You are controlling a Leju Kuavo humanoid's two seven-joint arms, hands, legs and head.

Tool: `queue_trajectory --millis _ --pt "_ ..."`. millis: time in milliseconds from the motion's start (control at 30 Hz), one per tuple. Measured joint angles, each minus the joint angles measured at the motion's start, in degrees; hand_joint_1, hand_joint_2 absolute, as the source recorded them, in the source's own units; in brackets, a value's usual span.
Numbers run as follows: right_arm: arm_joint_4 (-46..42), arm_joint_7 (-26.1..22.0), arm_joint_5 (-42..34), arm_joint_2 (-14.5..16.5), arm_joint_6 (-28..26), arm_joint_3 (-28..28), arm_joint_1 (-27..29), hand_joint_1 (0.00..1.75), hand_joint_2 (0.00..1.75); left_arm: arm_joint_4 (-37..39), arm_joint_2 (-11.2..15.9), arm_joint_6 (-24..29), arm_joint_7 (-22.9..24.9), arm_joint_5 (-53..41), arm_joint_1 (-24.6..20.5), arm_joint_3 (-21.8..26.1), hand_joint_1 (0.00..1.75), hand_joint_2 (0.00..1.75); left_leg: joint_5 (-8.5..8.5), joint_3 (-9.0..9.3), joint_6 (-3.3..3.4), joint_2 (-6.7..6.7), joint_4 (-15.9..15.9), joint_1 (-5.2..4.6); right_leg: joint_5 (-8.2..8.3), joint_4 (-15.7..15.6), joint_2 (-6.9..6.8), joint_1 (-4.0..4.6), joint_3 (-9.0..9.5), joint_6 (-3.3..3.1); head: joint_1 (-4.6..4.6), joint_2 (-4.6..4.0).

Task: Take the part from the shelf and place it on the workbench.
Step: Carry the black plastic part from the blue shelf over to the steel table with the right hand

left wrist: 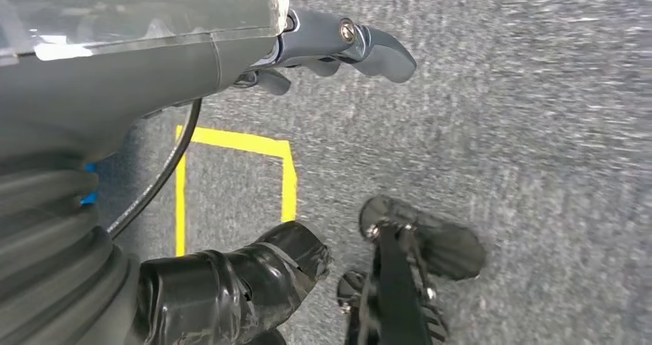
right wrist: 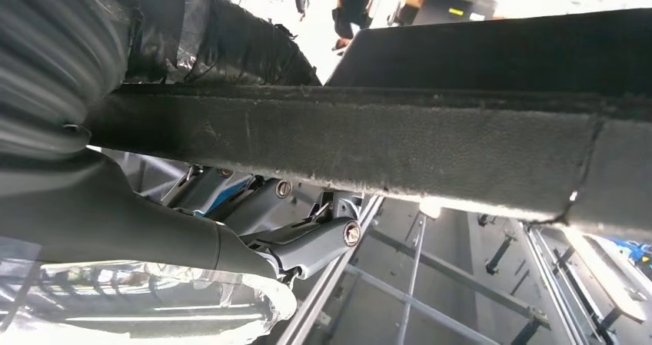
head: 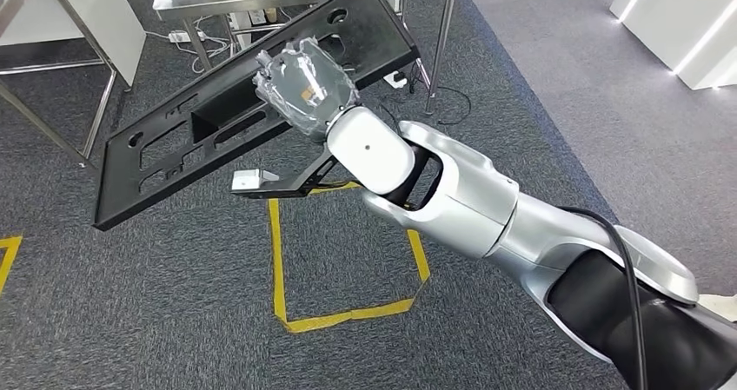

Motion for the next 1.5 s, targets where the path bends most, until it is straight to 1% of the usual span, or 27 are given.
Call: queue_trajectory --millis 67,200,233,300,333,367,400,433,467,533,567,667,733,767,833,867,900,933,1000,1067,1133,1233,1300,1367,1400,1433,1500 --pt "0.03 0.00 0.19 -0.02 0.01 0.00 -0.13 1.75 1.75 0.00 0.02 -0.01 0.01 0.04 -0.16 -0.11 0.00 1.75 0.52 1.63 0.59 -0.18 -3.37 -0.27 -0.37 0.26 0.13 0.07 -0.10 0.58 -0.01 0.00" --pt "0.12 0.12 0.32 -0.06 0.03 0.02 -0.26 1.75 1.75 0.00 0.04 0.07 0.03 0.32 -0.25 -0.32 0.00 1.75 0.22 2.28 2.30 -0.10 -3.93 -0.32 -1.39 1.46 -0.32 0.08 -0.56 1.58 0.13 0.00" --pt "0.12 0.19 0.37 -0.07 0.03 0.02 -0.34 1.75 1.75 0.00 0.04 0.08 0.04 0.39 -0.22 -0.33 0.00 1.75 0.18 2.61 2.75 0.03 -4.17 -0.27 -2.49 3.61 -0.69 0.11 -1.57 1.78 0.22 0.00" --pt "0.13 0.30 0.44 -0.09 0.04 0.02 -0.35 1.75 1.75 0.00 0.08 0.08 0.06 0.44 -0.19 -0.36 0.00 1.75 -0.09 3.03 3.41 0.22 -4.27 -0.44 -5.39 10.73 -1.27 0.05 -5.36 1.89 0.43 0.00" --pt "0.13 0.33 0.46 -0.11 0.06 0.02 -0.26 1.75 1.75 0.00 0.12 0.08 0.07 0.45 -0.20 -0.39 0.00 1.75 -0.25 3.17 3.57 0.28 -4.24 -0.52 -6.38 14.22 -1.31 0.01 -7.43 1.89 0.45 0.00" --pt "0.14 0.34 0.48 -0.16 0.07 0.02 -0.13 1.75 1.75 0.00 0.17 0.08 0.08 0.45 -0.21 -0.42 0.00 1.75 -0.43 3.33 3.64 0.30 -4.19 -0.56 -6.39 16.15 -1.33 -0.02 -8.83 1.86 0.46 0.00" --pt "0.14 0.34 0.50 -0.21 0.08 0.02 -0.04 1.75 1.75 0.00 0.22 0.08 0.10 0.46 -0.21 -0.45 0.00 1.75 -0.64 3.52 3.65 0.29 -4.11 -0.58 -5.35 16.07 -1.35 -0.05 -9.24 1.79 0.46 0.00" --pt "0.15 0.34 0.52 -0.25 0.09 0.02 -0.03 1.75 1.75 0.00 0.25 0.08 0.13 0.47 -0.20 -0.49 0.00 1.75 -0.90 3.73 3.59 0.28 -3.97 -0.59 -3.37 13.80 -1.37 -0.06 -8.53 1.67 0.48 0.00" --pt "0.15 0.34 0.56 -0.26 0.09 0.02 -0.10 1.75 1.75 0.00 0.26 0.07 0.14 0.47 -0.18 -0.51 0.00 1.75 -1.22 3.95 3.47 0.26 -3.79 -0.59 -1.06 10.02 -1.45 -0.07 -7.01 1.50 0.48 0.00" --pt "0.14 0.37 0.67 -0.25 0.09 0.02 -0.32 1.75 1.75 0.00 0.26 0.04 0.15 0.48 -0.17 -0.57 0.00 1.75 -1.83 4.07 3.02 0.22 -3.37 -0.77 1.36 3.64 -1.63 0.08 -4.00 1.19 0.43 0.01" --pt "0.14 0.38 0.72 -0.23 0.09 0.03 -0.39 1.75 1.75 0.00 0.26 0.02 0.13 0.48 -0.19 -0.64 0.00 1.75 -1.98 4.03 2.72 0.20 -3.27 -0.82 1.52 2.07 -1.67 0.22 -3.24 1.08 0.40 0.01" --pt "0.19 0.44 0.79 -0.27 0.13 0.04 -0.42 1.75 1.75 0.00 0.26 -0.03 0.06 0.47 -0.19 -0.98 0.00 1.75 -2.11 3.98 1.79 0.22 -3.54 -0.72 1.23 1.16 -1.43 0.41 -2.78 0.58 0.46 0.00" --pt "0.20 0.48 0.84 -0.29 0.14 0.09 -0.50 1.75 1.75 0.00 0.22 -0.07 0.04 0.46 -0.15 -1.14 0.00 1.75 -3.33 3.23 1.28 0.25 -1.83 -0.66 1.31 0.58 -1.35 0.18 -2.27 0.12 0.34 0.00" --pt "0.20 0.49 0.85 -0.28 0.13 0.14 -0.55 1.75 1.75 0.00 0.22 -0.08 0.03 0.46 -0.17 -1.22 0.00 1.75 -4.58 1.92 1.08 0.25 0.82 -0.63 1.27 0.35 -1.36 0.09 -1.95 -0.09 0.27 0.00" --pt "0.21 0.48 0.87 -0.28 0.13 0.30 -0.48 1.75 1.75 0.00 0.26 -0.10 0.02 0.44 -0.19 -1.40 0.00 1.75 -7.01 -1.95 0.80 0.24 8.10 -0.61 0.97 0.33 -1.38 0.22 -1.53 -0.47 0.17 0.00" --pt "0.21 0.45 0.88 -0.28 0.13 0.36 -0.32 1.75 1.75 0.00 0.28 -0.10 0.02 0.44 -0.14 -1.45 0.00 1.75 -7.37 -3.63 0.74 0.24 10.74 -0.61 0.78 0.38 -1.34 0.30 -1.34 -0.61 0.19 0.00" --pt "0.21 0.42 0.88 -0.28 0.13 0.40 -0.14 1.75 1.75 0.00 0.28 -0.10 0.02 0.44 -0.05 -1.46 0.00 1.75 -6.73 -4.44 0.76 0.24 11.40 -0.61 0.58 0.45 -1.25 0.37 -1.14 -0.68 0.19 0.00" --pt "0.21 0.39 0.89 -0.28 0.13 0.42 -0.01 1.75 1.75 0.00 0.28 -0.10 0.03 0.45 0.04 -1.46 0.00 1.75 -5.21 -4.20 0.86 0.24 9.98 -0.61 0.38 0.53 -1.13 0.41 -0.93 -0.70 0.17 0.00" --pt "0.20 0.36 0.90 -0.28 0.10 0.42 0.04 1.75 1.75 0.00 0.33 0.02 0.31 0.42 0.10 -1.47 0.00 1.75 -1.21 -1.39 1.27 0.23 2.99 -0.68 -0.05 0.61 -0.91 0.43 -0.41 -0.59 0.20 0.00" --pt "0.17 0.33 0.92 -0.28 0.09 0.42 -0.12 1.75 1.75 0.00 0.40 0.40 1.19 0.29 -0.06 -1.55 0.00 1.75 0.64 1.22 1.83 0.13 -2.54 -1.04 -0.34 0.58 -0.79 0.52 -0.20 -0.22 0.22 0.00" --pt "0.16 0.27 0.92 -0.27 0.07 0.42 -0.20 1.75 1.75 0.00 0.48 0.96 2.45 0.10 -0.26 -1.79 0.00 1.75 0.48 1.82 2.32 0.02 -3.79 -1.45 -0.43 0.41 -0.72 0.51 -0.21 0.34 0.25 0.00" --pt "0.12 0.14 0.93 -0.25 0.03 0.42 -0.25 1.75 1.75 0.00 0.57 1.39 3.37 0.00 -0.25 -2.02 0.00 1.75 0.57 2.61 3.12 0.12 -4.64 -1.10 -1.55 1.88 -0.98 0.57 -0.79 1.20 0.38 0.01" --pt "0.13 0.14 0.95 -0.26 0.00 0.42 -0.29 1.75 1.75 0.00 0.57 1.44 3.38 0.00 -0.22 -2.05 0.00 1.75 0.38 3.23 3.74 0.27 -4.95 -0.96 -4.27 7.76 -1.31 0.46 -3.71 1.61 0.55 0.00" --pt "0.17 0.14 0.96 -0.27 -0.02 0.42 -0.08 1.75 1.75 0.00 0.61 1.44 3.30 0.00 -0.29 -2.16 0.00 1.75 -0.01 3.54 4.13 0.32 -4.90 -0.97 -6.63 14.95 -1.36 0.24 -7.89 1.87 0.66 0.00" --pt "0.21 0.13 0.95 -0.28 -0.02 0.42 0.11 1.75 1.75 0.00 0.63 1.43 3.23 0.00 -0.30 -2.26 0.00 1.75 -0.24 3.73 4.15 0.30 -4.85 -0.97 -6.45 16.55 -1.37 0.10 -9.17 1.99 0.67 0.00" --pt "0.26 0.13 0.95 -0.30 -0.02 0.42 0.26 1.75 1.75 0.00 0.65 1.42 3.16 0.00 -0.31 -2.36 0.00 1.75 -0.51 3.97 4.10 0.25 -4.77 -0.95 -5.16 16.02 -1.41 -0.04 -9.37 2.07 0.67 0.00" --pt "0.30 0.13 0.95 -0.30 -0.02 0.42 0.36 1.75 1.75 0.00 0.66 1.36 3.07 0.02 -0.23 -2.50 0.00 1.75 -1.29 4.62 3.79 0.14 -4.44 -0.91 -0.55 9.26 -1.62 -0.25 -6.78 2.05 0.68 0.00"
